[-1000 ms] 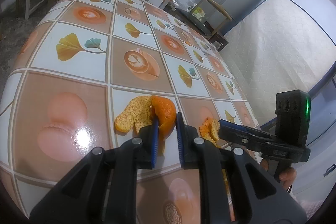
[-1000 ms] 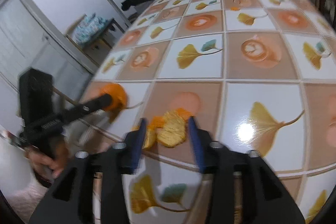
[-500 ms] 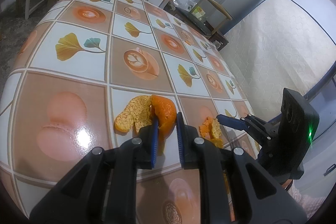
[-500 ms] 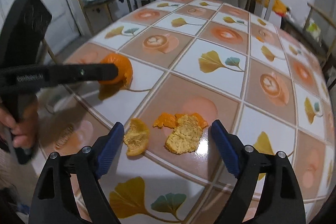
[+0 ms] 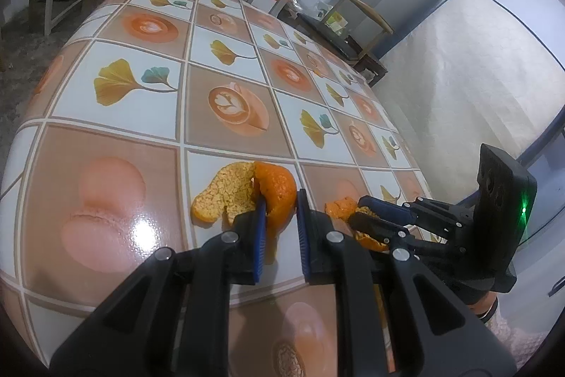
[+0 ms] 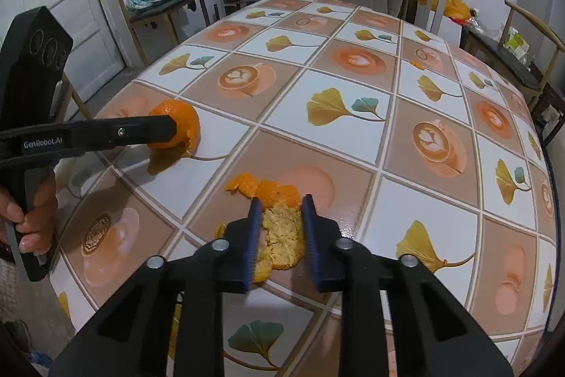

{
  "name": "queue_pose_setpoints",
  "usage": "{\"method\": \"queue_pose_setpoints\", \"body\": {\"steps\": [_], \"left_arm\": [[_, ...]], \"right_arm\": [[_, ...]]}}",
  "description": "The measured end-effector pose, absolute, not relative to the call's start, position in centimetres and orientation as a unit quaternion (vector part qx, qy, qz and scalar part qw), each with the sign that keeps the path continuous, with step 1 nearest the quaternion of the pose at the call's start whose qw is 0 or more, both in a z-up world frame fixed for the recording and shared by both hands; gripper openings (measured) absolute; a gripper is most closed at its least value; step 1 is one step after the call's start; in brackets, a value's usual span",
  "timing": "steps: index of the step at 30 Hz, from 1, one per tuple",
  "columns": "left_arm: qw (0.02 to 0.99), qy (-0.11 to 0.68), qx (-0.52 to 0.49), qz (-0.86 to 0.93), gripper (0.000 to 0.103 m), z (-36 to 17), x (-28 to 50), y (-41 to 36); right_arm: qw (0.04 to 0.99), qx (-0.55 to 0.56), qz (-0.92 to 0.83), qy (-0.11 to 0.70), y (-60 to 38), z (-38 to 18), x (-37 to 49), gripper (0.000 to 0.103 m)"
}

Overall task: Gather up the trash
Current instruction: 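Grasp the yellow peel pieces with the right tool while the left holds the orange peel, then carry both held peels over the blue wastebasket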

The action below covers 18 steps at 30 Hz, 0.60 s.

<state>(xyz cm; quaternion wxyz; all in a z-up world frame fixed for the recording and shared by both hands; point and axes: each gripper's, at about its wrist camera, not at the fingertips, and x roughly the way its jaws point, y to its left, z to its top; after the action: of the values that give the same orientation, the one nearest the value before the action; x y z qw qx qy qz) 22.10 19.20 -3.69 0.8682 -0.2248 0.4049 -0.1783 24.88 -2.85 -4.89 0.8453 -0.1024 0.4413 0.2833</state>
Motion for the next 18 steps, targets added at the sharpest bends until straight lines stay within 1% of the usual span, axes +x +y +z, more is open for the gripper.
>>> {"method": "queue_pose_setpoints", "body": {"steps": [2,4,6,11,12,14,15,16,18], "left_arm": [[0.869,0.405,-0.223,-0.177,0.014,-3.6,22.2,19.0],[0.869,0.405,-0.223,-0.177,0.014,-3.6,22.2,19.0],[0.869,0.404,-0.225,-0.177,0.014,-3.6,22.2,19.1],[0.869,0.404,-0.226,-0.177,0.013,-3.6,22.2,19.1],[0.868,0.404,-0.226,-0.177,0.013,-3.6,22.2,19.1],[0.869,0.404,-0.226,-0.177,0.013,-3.6,22.2,19.0],[0.869,0.404,-0.226,-0.177,0.013,-3.6,22.2,19.1],[0.869,0.404,-0.227,-0.177,0.013,-3.6,22.2,19.1],[0.869,0.403,-0.227,-0.178,0.013,-3.6,22.2,19.1]], "right_arm": [[0.846,-0.092,0.285,0.441,-3.0,-4.9,24.9,0.018],[0.847,-0.074,0.289,0.440,-3.5,-4.7,25.0,0.009],[0.848,-0.061,0.288,0.441,-4.1,-4.6,25.1,0.005],[0.841,-0.014,0.307,0.446,-5.6,-4.4,25.4,0.005],[0.840,-0.006,0.311,0.446,-5.9,-4.3,25.5,0.006],[0.836,0.003,0.317,0.448,-6.3,-3.9,25.5,0.011],[0.833,0.005,0.323,0.449,-6.4,-3.8,25.4,0.024],[0.833,0.005,0.326,0.448,-6.5,-3.6,25.2,0.040],[0.834,-0.004,0.331,0.442,-6.5,-3.4,24.7,0.050]]}}
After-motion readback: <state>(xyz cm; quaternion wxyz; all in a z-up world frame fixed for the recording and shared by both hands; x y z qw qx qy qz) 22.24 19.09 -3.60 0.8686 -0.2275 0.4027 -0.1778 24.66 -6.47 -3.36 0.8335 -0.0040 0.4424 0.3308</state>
